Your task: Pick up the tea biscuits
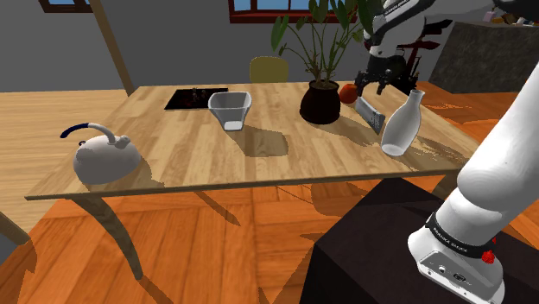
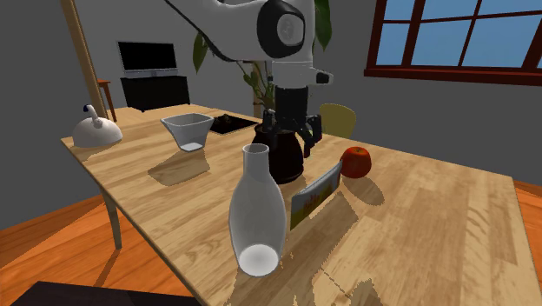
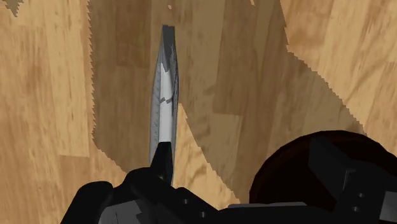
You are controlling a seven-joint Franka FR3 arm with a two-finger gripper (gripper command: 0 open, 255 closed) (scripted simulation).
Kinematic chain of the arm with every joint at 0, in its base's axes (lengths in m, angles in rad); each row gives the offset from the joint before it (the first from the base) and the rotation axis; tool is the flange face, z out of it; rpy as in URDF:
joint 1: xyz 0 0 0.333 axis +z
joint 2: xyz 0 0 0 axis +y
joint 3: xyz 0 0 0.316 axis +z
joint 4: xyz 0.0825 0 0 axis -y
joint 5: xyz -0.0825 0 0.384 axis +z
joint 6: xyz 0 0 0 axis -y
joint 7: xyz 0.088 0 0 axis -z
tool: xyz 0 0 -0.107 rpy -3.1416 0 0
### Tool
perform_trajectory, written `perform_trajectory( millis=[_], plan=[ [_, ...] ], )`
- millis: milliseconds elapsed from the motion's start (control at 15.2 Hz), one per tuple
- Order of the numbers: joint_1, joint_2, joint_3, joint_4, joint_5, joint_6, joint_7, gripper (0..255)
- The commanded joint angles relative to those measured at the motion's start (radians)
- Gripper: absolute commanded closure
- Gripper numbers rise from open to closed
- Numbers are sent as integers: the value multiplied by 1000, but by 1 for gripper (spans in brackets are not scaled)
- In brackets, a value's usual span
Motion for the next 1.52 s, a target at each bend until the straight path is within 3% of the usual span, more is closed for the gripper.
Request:
perform_trajectory(
  millis=[0,330,924,990,1452],
  plan=[
    [-23,71,-15,50,31,10,-15,0],
    [-89,235,-37,179,104,15,-40,0],
    [-98,286,-24,141,131,100,-57,0],
    [-100,290,-23,146,133,99,-58,255],
    [-99,290,-23,147,133,98,-58,255]
  ],
)
